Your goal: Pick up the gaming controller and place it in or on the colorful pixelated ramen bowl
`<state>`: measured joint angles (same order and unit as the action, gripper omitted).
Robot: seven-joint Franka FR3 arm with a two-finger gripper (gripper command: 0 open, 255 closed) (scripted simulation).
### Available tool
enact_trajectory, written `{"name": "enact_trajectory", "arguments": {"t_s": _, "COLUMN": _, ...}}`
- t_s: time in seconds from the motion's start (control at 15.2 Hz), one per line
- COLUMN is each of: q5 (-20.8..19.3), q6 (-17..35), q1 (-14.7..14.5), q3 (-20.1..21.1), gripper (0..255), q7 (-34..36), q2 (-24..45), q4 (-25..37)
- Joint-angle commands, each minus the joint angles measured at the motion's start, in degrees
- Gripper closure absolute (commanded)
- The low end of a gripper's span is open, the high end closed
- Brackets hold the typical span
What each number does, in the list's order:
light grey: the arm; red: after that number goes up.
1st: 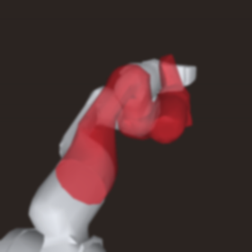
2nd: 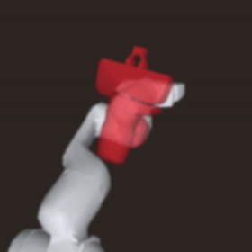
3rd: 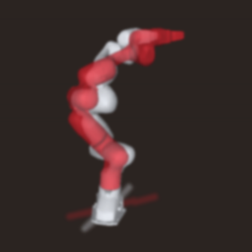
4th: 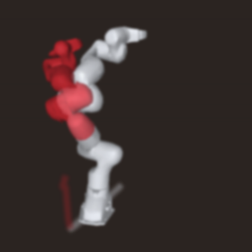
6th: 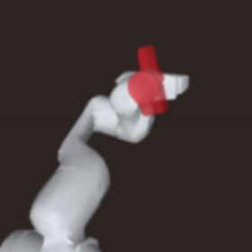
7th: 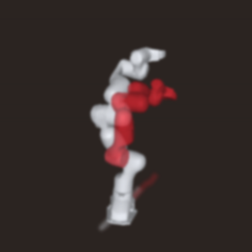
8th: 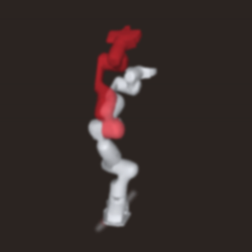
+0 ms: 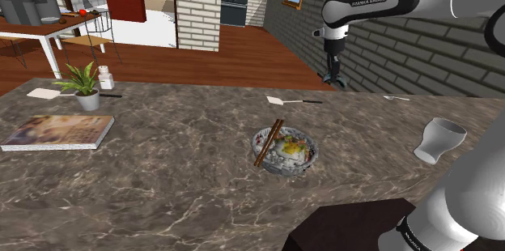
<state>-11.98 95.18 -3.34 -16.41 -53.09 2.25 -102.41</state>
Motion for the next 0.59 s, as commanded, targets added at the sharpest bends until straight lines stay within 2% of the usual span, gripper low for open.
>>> {"name": "enact_trajectory", "arguments": {"t_s": 0.0, "q5": 0.1, "q6": -1.6, "q1": 0.0, "q3": 0.0, "gripper": 255, "q7": -0.3, "q2": 0.1, "q4": 1.7}}
{"name": "enact_trajectory", "arguments": {"t_s": 0.07, "q5": 0.1, "q6": -2.1, "q1": 0.0, "q3": 0.0, "gripper": 255, "q7": -0.4, "q2": 0.1, "q4": 2.2}}
{"name": "enact_trajectory", "arguments": {"t_s": 0.53, "q5": 0.2, "q6": -3.6, "q1": -4.8, "q3": 4.8, "gripper": 255, "q7": 9.2, "q2": -7.0, "q4": -5.2}}
